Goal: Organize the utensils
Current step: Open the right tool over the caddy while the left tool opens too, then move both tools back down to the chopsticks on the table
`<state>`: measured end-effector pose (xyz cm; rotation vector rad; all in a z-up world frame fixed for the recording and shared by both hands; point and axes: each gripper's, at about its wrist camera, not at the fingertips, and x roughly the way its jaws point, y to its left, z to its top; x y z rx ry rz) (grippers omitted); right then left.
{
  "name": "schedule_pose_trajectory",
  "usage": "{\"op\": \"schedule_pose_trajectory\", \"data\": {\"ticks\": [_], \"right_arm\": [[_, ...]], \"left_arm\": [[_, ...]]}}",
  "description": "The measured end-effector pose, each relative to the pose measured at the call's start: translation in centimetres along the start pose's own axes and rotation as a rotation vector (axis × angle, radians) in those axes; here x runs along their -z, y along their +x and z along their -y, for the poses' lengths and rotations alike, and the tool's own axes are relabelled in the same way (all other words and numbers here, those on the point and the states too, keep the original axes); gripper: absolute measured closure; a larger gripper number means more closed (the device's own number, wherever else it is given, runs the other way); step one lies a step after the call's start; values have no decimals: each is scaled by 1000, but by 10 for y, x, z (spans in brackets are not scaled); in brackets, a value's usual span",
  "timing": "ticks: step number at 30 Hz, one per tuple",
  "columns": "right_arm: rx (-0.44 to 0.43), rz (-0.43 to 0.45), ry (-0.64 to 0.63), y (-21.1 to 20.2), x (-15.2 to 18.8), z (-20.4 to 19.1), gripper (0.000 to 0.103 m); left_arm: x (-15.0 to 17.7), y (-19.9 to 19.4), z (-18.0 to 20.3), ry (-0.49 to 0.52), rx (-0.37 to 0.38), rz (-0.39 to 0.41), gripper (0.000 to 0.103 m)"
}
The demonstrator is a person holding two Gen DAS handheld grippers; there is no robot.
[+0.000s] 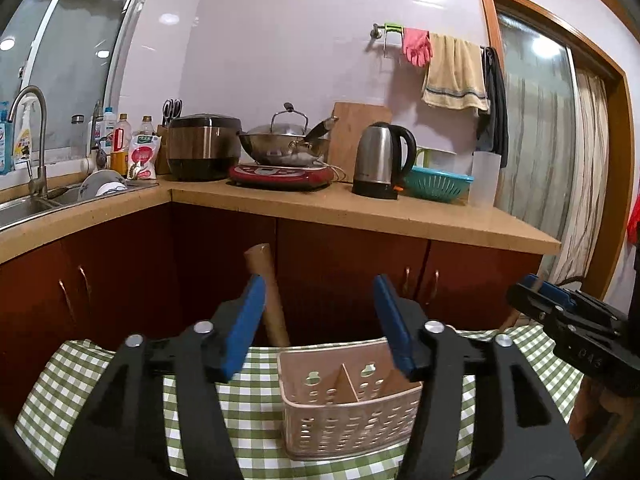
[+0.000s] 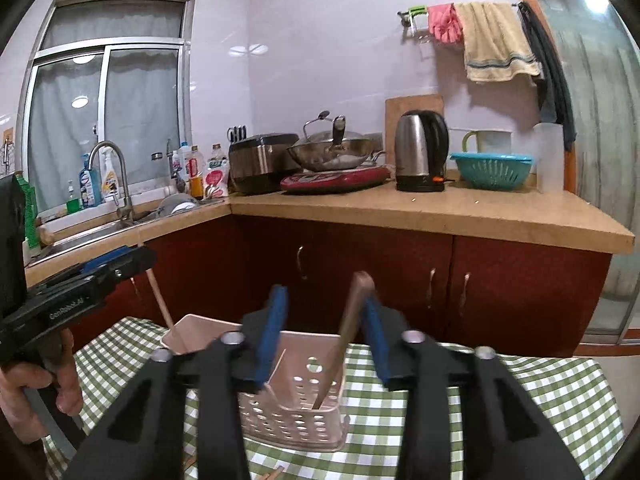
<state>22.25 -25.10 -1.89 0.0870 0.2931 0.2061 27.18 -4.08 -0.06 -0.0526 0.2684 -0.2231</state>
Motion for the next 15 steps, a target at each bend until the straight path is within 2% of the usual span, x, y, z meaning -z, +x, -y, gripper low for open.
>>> {"op": "schedule_pose_trajectory", "data": {"ticks": [1,3,7,15], "right_arm": [[6,3,-2,-1,-1,1,59],[26,14,-8,-7,-3,2,50],[58,31,-14,-21,-4,5,47],[88,55,-19,-62,-1,6,45]], "left_arm": [[0,-2,1,1,-6,6,39],[-1,-6,1,6,-14,16,34],[-3,-16,1,4,-25,28,25],[6,-51,-3,12,-42,26,24]]}}
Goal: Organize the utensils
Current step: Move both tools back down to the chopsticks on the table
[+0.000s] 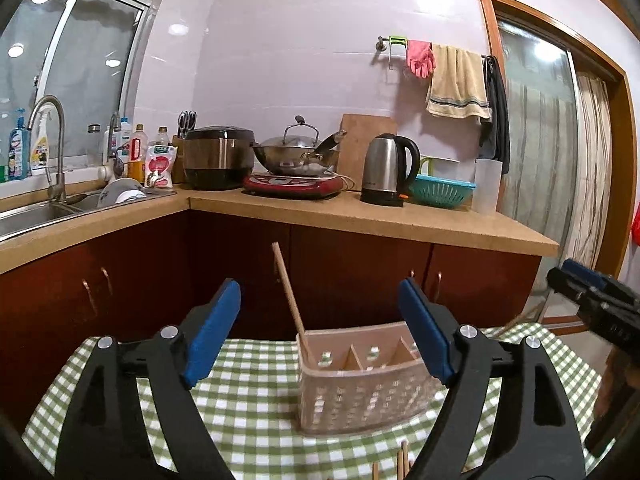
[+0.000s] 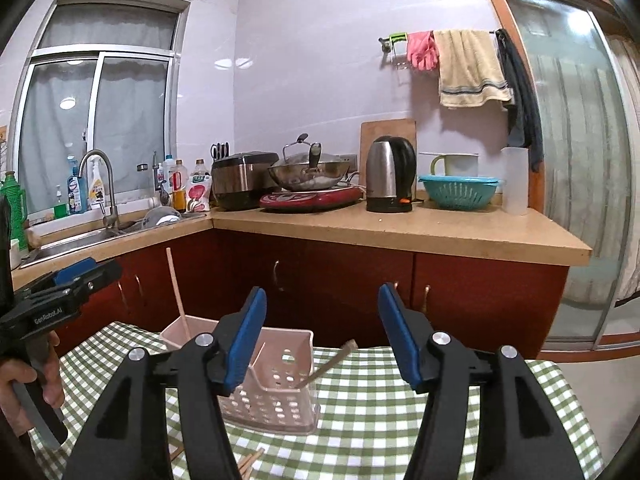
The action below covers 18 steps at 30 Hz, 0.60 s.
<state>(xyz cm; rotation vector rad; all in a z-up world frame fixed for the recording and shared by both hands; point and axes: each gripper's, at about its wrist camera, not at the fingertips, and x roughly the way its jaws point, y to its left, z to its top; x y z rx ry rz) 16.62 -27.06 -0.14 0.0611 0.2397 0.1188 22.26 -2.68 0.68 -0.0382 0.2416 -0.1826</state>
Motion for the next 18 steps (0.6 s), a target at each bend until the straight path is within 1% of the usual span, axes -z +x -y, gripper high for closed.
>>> {"op": "schedule_pose_trajectory", "data": {"ticks": [4,8,11,15,18], "right_arm": [[20,5,-5,-26,11,-3,45],[49,-15,-20,-55,39,-7,46],[50,-52,-26,-73,64,-13,50],[55,-92,-73,-98,98,-24,56],[28,-138,-76,-111,124,-27,62]], "left_arm": [[21,-28,-1,15,-14,-13,24],[49,-49,-2,-1,-20,-67,24],[75,-66,-5,-20,-32,-104,24],[108,-88,-8,-35,-51,-152,24],[131,-101,-8,-29,-64,-192,24]]}}
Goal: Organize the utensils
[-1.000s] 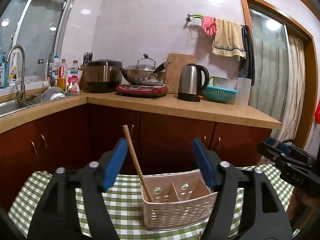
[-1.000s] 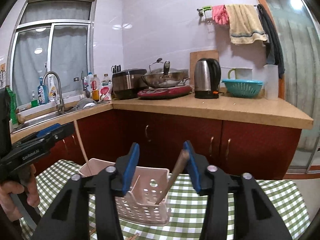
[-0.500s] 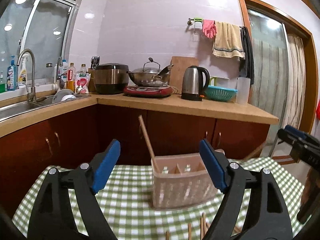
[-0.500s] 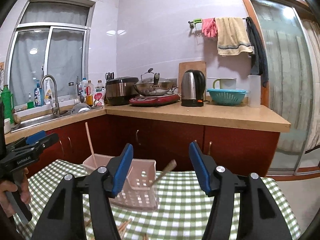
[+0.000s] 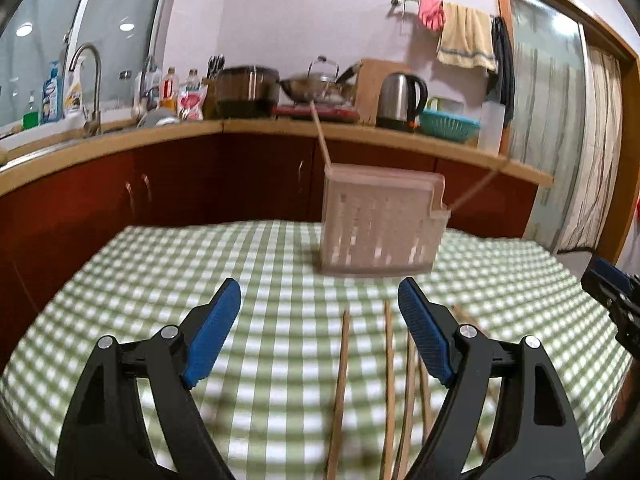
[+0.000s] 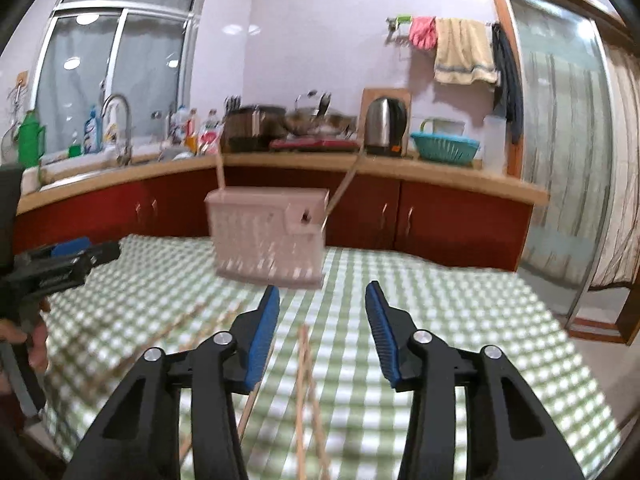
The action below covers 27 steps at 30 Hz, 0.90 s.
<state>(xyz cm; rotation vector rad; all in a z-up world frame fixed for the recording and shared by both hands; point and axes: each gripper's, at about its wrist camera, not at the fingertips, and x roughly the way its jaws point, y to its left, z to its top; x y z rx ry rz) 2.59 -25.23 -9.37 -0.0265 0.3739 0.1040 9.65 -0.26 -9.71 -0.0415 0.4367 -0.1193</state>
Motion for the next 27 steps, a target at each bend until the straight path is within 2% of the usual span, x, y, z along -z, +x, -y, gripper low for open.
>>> {"op": "schedule_pose_trajectory", "data": {"ticks": [5,9,13,20,23,27], "right_arm": [[-35,-83,-6,-7,44,-5,69],[-57,-143,1,-7,71,-4,81],[-62,-166,9,-7,85,-3,84],[-54,-227,17,3,104,0,89],[-59,-234,23,3,105,2,95],[-60,-236,16,2,104,1,96]], "left_arm": [[37,-10,-2,14,-13,-71,25],[63,-16,-4,17,-23,-121,29],[83,-16,-6,7,-27,-173,33],[90,-15,-6,17,-29,-194,37],[93,-14,-6,17,-28,-208,40],[97,-12,-7,15,-28,-240,45]]}}
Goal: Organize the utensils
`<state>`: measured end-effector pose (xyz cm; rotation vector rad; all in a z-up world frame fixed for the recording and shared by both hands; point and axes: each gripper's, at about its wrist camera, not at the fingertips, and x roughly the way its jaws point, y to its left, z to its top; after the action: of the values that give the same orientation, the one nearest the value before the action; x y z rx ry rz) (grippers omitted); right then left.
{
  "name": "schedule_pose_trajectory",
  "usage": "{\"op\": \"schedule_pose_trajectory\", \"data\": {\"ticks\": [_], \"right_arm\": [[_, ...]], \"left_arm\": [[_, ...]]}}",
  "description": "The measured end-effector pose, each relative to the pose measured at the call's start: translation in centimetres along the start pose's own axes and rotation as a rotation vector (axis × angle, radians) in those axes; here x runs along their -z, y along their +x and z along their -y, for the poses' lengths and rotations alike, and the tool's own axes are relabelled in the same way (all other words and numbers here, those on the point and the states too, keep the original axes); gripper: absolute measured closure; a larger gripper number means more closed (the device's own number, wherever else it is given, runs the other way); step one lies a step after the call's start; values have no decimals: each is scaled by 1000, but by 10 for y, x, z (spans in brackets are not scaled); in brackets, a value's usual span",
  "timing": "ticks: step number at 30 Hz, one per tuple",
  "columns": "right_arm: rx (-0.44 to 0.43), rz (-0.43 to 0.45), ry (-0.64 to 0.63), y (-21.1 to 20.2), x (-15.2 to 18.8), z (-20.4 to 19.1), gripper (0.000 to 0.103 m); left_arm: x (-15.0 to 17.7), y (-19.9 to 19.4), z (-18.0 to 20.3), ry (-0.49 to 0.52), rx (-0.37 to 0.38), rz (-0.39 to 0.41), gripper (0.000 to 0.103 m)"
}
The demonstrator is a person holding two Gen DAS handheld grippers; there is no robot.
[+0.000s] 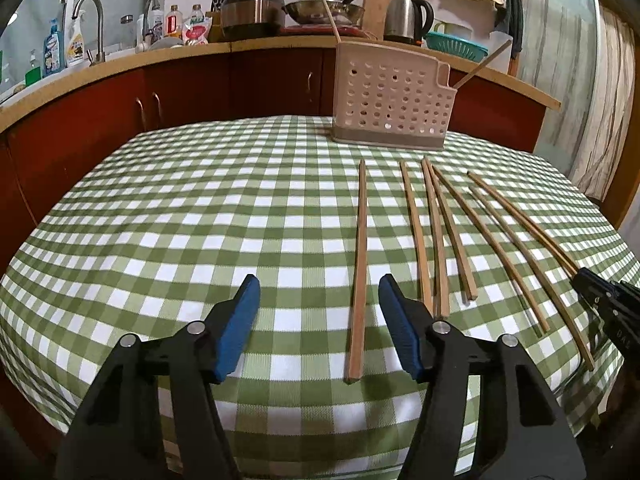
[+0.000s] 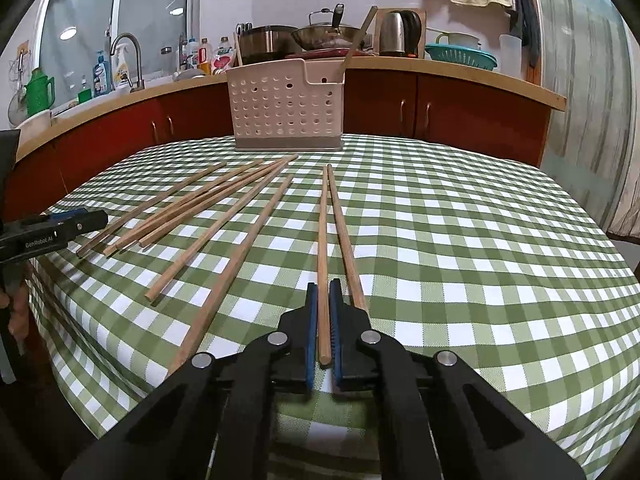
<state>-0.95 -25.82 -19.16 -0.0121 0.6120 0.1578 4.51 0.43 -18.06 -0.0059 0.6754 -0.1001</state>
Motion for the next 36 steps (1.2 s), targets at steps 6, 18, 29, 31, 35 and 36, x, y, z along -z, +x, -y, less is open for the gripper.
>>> {"op": "schedule_pose_trajectory", "data": {"ticks": [6,18,29,31,35,36], "right_arm": [[-2,-2,0,0,-1,1,97],[-6,6,-5,-2,-3,-3,97],[-9,80,-7,-23,-23,-8,97],[-10,94,-10,-27,-28,-9,97],[-7,127,-18,-36,-36,-12,97],[-7,136,-20,-39,-38,-13,97]], "left_arm": [[8,4,0,10,4,-47,51],[12,-2,12,121,13,-37,96],[-3,-23,4,96,-28,63,96],[-6,-28,4,94,-27,83,96],[-16,-42,6,98,-33,139,96],[-18,-44,6,98,-34,150,96]]}}
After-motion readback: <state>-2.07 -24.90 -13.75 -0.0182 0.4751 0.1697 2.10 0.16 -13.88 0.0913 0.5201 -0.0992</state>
